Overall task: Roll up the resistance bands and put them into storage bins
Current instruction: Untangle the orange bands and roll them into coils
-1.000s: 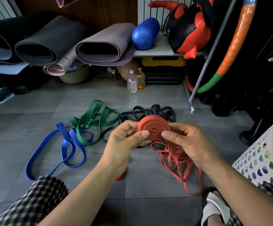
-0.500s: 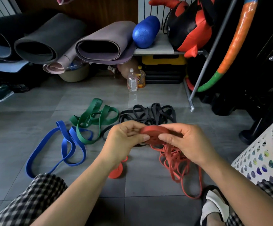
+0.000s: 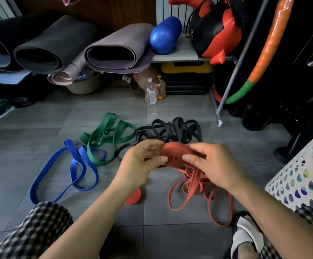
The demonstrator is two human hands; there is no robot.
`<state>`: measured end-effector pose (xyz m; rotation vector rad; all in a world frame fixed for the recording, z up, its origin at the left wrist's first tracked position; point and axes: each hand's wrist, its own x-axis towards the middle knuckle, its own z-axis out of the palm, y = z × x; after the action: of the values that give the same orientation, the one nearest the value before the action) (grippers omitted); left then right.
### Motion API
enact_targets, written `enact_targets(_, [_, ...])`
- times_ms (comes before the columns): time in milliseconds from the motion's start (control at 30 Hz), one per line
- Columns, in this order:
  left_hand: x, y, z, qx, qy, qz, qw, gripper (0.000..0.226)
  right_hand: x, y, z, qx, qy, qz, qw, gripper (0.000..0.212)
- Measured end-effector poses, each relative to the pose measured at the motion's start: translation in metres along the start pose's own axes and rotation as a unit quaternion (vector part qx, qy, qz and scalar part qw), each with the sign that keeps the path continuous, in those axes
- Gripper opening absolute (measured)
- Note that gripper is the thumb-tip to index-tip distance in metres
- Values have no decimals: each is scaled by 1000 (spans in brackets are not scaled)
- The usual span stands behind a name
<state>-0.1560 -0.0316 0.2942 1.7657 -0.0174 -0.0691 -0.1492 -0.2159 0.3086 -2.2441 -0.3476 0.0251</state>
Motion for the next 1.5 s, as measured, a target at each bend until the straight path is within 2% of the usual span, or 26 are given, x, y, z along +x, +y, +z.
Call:
enact_targets(67, [0, -4, -3, 146, -22, 95, 984, 44, -1, -2, 0, -174, 1, -74, 982, 15])
enact_targets(133, [-3, -5, -1, 222, -20, 155, 962, 31, -2, -4, 4, -199, 1, -100, 975, 19])
enact_targets(167, [-4, -5, 0, 216, -10, 150, 965, 25, -2, -4, 4, -165, -6, -89, 982, 20])
enact_targets(233, [-4, -1, -1, 121, 0, 92, 988, 26, 0, -5, 0, -20, -35, -39, 998, 20])
enact_targets(333, [-5, 7, 2, -60, 13, 19, 998, 27, 4, -7, -9, 156, -37, 1, 987, 27])
enact_targets(467, [-6, 11, 7, -208, 51, 1, 977, 16, 5, -8, -6, 283, -15, 28, 959, 21])
enact_targets(600, [-8, 8, 15, -348, 51, -44, 935, 23, 3, -11, 8, 341, 32, 60, 937, 15])
enact_targets(667, [-8, 5, 17, -374, 29, -68, 924, 21, 5, -10, 5, 314, 23, 63, 947, 14])
enact_targets(733, [-6, 8, 13, -327, 2, -76, 942, 17, 7, -10, -5, 263, 0, 52, 963, 15])
enact_targets(767, [-4, 9, 9, -254, -3, -61, 965, 20, 7, -10, -9, 196, -2, 41, 980, 14])
enact_targets(833, [2, 8, -1, -64, -7, -12, 998, 34, 5, -7, -12, -28, -4, -1, 1000, 15])
enact_targets(900, [4, 7, -5, 77, -33, 29, 996, 39, 2, -9, -9, -183, -21, -46, 982, 20])
enact_targets(933, [3, 7, -5, 110, -47, 37, 992, 35, 1, -11, -7, -196, -22, -58, 979, 21])
enact_targets(1000, [2, 10, -4, 100, -40, 25, 994, 32, 0, -13, -5, -160, -11, -72, 984, 23])
enact_targets(1100, [4, 15, -6, -29, -7, -10, 1000, 30, 3, -15, -11, 16, 22, -39, 999, 27])
enact_targets(1233, [2, 20, 0, -217, 28, -46, 975, 19, 6, -15, -14, 233, 26, 26, 972, 21])
enact_targets(1400, [-2, 13, 13, -337, 52, -100, 935, 22, 8, -15, 8, 369, 63, 88, 923, 17])
enact_targets(1500, [-1, 9, 14, -347, 42, -120, 929, 20, 10, -15, 6, 351, 58, 86, 930, 16])
